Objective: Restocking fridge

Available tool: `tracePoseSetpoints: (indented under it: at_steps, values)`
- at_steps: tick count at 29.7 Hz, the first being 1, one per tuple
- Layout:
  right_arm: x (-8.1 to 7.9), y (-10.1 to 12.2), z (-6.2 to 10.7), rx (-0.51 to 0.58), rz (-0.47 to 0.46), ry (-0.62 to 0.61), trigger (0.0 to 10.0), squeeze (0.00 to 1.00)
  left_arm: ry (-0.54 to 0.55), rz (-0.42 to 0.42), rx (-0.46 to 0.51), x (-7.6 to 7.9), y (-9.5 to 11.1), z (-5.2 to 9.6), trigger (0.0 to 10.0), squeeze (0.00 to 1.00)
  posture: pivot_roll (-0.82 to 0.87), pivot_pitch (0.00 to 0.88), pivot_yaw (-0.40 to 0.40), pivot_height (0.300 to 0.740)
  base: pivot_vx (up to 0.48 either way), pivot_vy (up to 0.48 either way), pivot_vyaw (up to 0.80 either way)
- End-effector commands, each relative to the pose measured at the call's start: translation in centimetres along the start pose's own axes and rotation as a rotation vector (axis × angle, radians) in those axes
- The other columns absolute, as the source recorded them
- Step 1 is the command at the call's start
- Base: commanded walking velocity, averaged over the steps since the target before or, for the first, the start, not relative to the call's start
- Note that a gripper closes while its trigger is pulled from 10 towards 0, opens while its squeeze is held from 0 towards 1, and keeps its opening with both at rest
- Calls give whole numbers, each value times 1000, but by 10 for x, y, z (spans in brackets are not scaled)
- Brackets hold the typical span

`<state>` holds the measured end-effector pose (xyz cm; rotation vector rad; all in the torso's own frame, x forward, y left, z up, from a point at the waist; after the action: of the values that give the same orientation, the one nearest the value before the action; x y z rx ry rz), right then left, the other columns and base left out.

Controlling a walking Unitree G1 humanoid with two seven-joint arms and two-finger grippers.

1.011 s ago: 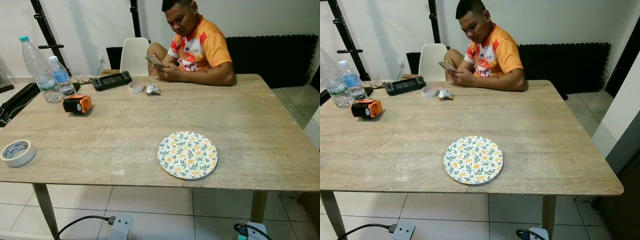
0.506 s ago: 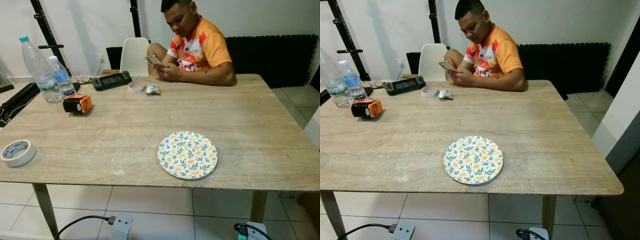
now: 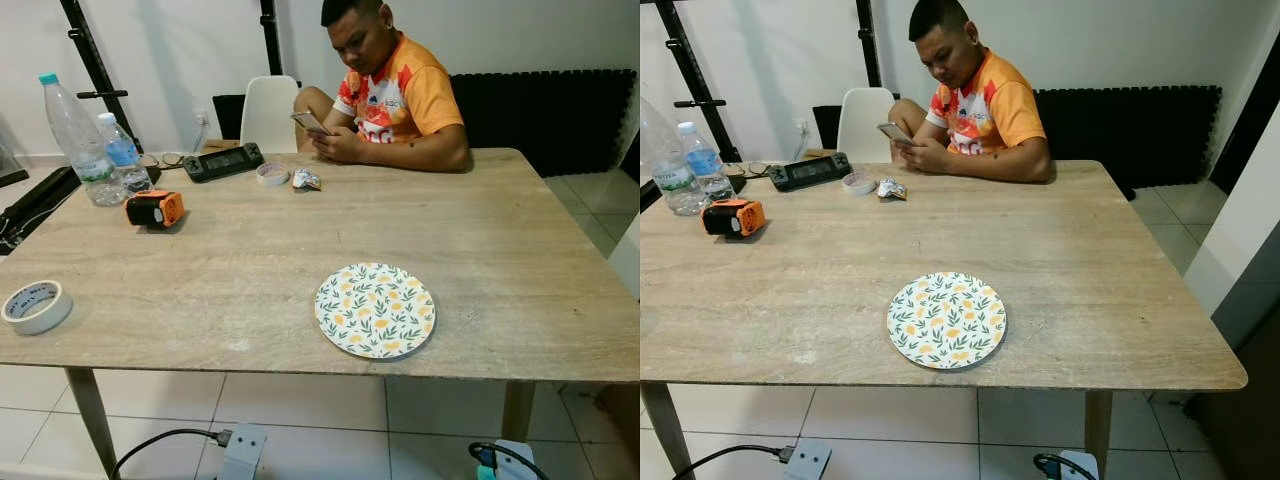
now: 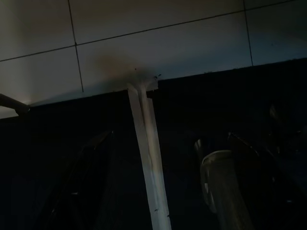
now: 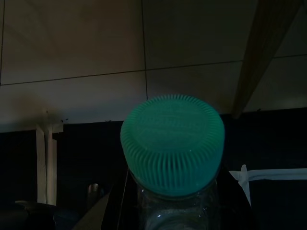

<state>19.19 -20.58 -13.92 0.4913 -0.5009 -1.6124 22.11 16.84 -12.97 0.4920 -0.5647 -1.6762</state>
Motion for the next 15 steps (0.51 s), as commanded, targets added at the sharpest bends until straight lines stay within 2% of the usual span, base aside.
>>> tracePoseSetpoints:
  at_steps: [1,15]
  values:
    - [0,1,0,1,-13,2,10000,0,6,-9,5,-3,3,0,10000,0,-39,32,41,734,0,0,0]
    - [10,1,1,6,-10,-18,10000,0,-23,-21,15,9,9,-3,10000,0,-52,53,57,734,0,0,0]
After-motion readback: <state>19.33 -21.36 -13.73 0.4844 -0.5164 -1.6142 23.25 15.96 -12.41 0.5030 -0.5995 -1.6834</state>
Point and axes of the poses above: a point about 5 cm out from each wrist's last joint towards the gripper, its own z axis pointing back from the gripper into the wrist, its own y axis along the axis of the wrist's last joint, x = y × z, the point moved 6 cm from there along -z, pointing out of the wrist towards the gripper, and after that the axes turned 3 degrees about z, right-handed, at the moved point
